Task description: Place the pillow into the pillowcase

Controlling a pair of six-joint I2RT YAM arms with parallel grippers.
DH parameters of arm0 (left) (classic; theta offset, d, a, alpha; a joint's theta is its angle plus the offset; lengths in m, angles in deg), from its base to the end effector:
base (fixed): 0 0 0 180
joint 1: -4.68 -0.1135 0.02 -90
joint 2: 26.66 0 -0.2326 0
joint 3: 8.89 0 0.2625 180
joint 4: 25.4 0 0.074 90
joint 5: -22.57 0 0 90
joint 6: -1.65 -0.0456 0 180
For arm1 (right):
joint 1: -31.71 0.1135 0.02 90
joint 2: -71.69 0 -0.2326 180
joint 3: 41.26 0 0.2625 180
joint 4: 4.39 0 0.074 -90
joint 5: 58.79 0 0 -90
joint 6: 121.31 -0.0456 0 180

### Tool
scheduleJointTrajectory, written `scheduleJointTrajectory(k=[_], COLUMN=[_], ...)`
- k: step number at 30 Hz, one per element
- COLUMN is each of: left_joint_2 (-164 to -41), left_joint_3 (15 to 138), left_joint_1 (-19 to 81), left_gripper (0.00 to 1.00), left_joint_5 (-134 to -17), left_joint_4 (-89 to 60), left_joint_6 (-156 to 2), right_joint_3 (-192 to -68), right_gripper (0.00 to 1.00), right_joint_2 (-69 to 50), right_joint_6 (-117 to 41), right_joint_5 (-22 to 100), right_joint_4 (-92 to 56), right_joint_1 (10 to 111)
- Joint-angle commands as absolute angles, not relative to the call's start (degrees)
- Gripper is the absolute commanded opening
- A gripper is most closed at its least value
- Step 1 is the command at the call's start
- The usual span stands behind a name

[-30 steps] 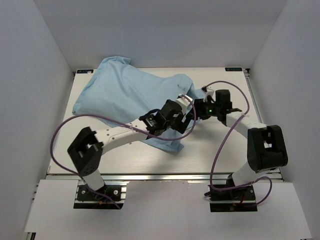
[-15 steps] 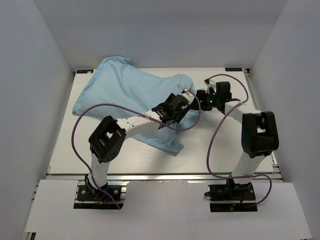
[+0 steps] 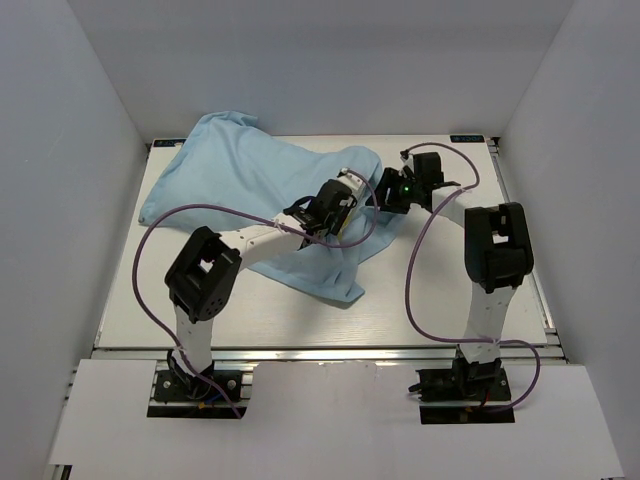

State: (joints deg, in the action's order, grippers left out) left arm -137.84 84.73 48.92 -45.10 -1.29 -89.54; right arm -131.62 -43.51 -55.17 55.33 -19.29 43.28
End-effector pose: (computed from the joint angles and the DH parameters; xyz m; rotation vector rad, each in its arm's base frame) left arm 0.3281 -0.2953 0.1739 0.6774 2.1283 0.0422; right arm 0.4334 0.1077 0.1398 0.0171 2.3181 0.7987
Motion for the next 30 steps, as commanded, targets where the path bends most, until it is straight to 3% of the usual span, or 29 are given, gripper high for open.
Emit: scheduleJointTrajectory(k=[1,9,13,15,19,22,30], left_joint_2=[-133.5,-131.5,-130.0,-129.8,-129.8,-129.8,-132.3], left_joint_3=[82.3,80.6,79.7,79.5,79.3,78.9,78.5], left_joint_1=[46.3,45.4,45.3,45.2,45.1,44.9,43.1], left_gripper=[0.48,0.44,0.42,0.42,0.41,0.41,0.4], left_joint_5=[-46.6,-49.4,-50.0,-50.4,-50.6,-50.7,-52.6], left_joint_4=[-1.2,-2.3,-3.0,-3.0,-3.0,-3.3,-4.0], left_joint_6=[-86.2,-83.9,-83.0,-82.9,-82.5,-82.4,-82.7], right_joint_3=[-132.8,-134.2,-136.6,-136.3,-136.6,-136.0,-119.1], right_gripper=[0.62,0.61,0.56,0.49,0.18,0.0,0.0], right_joint_2=[-44.1,-47.0,-48.5,-48.8,-49.6,-49.6,-30.6], right_joint_6=[-58.8,-68.0,-71.0,-72.3,-71.8,-69.6,-62.1], right_joint_5=[54.5,52.9,53.5,54.7,54.7,56.7,70.7], right_joint_4=[-21.9,-23.3,-22.3,-21.0,-19.3,-20.0,-18.3], right_joint_1=[44.3,45.7,45.7,45.8,46.0,45.2,33.5])
